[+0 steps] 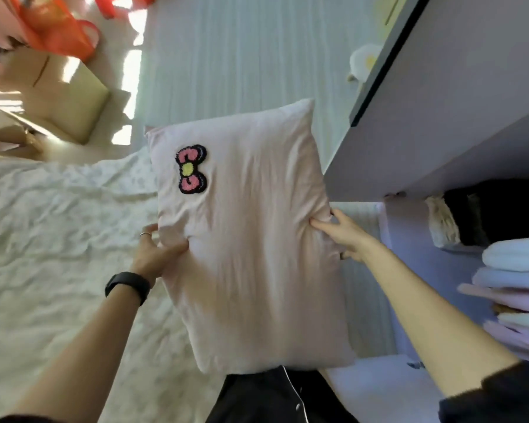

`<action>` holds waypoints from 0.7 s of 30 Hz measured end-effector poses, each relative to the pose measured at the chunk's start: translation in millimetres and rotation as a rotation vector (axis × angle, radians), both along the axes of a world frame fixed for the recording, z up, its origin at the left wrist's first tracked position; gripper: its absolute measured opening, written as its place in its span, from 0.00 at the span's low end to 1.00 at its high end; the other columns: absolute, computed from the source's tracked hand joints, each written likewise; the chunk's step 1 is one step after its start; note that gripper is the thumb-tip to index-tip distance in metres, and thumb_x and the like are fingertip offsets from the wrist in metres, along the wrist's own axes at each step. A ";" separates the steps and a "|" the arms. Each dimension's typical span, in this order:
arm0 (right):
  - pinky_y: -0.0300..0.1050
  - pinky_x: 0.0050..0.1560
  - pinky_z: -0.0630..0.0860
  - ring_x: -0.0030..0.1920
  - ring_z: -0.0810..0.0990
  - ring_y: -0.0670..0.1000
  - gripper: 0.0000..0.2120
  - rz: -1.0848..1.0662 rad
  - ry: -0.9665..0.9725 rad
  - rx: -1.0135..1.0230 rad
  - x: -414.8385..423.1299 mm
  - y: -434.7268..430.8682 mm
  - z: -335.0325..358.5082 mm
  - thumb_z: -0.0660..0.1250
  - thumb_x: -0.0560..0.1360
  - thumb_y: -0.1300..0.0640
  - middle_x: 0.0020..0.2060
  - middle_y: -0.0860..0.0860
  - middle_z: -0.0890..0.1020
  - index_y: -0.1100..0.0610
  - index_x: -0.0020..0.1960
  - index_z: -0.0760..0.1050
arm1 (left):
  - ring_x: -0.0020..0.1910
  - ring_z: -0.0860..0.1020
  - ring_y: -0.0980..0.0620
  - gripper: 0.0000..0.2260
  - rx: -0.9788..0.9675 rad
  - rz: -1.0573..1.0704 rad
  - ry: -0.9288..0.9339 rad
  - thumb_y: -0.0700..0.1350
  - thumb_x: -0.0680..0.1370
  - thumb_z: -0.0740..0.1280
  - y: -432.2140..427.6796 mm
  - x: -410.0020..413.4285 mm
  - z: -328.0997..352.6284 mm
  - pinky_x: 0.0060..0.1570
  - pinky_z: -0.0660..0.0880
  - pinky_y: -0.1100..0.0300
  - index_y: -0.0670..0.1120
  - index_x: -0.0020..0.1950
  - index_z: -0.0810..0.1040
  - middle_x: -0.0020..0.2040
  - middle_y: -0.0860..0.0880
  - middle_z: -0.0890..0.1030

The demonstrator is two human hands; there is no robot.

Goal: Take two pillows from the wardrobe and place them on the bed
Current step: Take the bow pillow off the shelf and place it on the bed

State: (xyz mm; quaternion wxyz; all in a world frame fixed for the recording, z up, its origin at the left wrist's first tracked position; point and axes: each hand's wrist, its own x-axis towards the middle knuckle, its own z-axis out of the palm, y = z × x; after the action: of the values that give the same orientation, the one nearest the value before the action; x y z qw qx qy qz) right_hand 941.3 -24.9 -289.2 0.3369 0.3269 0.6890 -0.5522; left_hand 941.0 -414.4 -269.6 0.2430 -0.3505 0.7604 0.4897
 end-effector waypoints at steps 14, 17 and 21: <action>0.53 0.41 0.80 0.52 0.82 0.50 0.22 0.251 0.163 0.033 -230.6 -99.4 50.5 0.76 0.68 0.39 0.57 0.43 0.80 0.37 0.59 0.73 | 0.51 0.82 0.45 0.36 0.006 0.262 0.200 0.51 0.66 0.79 -96.7 -122.0 35.7 0.52 0.81 0.43 0.55 0.70 0.66 0.55 0.50 0.79; 0.53 0.41 0.80 0.52 0.81 0.49 0.21 0.271 0.195 0.071 -285.2 -114.3 67.9 0.74 0.72 0.39 0.58 0.42 0.79 0.38 0.62 0.72 | 0.50 0.82 0.46 0.37 0.047 0.272 0.217 0.50 0.66 0.79 -108.3 -169.6 48.0 0.49 0.81 0.46 0.53 0.71 0.66 0.54 0.50 0.79; 0.51 0.38 0.79 0.52 0.81 0.49 0.12 0.325 0.195 0.098 -352.2 -129.7 83.9 0.74 0.70 0.39 0.58 0.42 0.79 0.36 0.51 0.75 | 0.45 0.85 0.43 0.34 0.200 0.290 0.192 0.40 0.68 0.79 -131.2 -213.4 64.8 0.35 0.82 0.50 0.55 0.68 0.68 0.50 0.42 0.85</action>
State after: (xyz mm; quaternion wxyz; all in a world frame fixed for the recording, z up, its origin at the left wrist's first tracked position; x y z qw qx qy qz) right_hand 589.2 -154.6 -205.3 0.3367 0.1723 0.7883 -0.4854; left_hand 727.6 -545.7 -204.8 0.1299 -0.3822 0.6691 0.6240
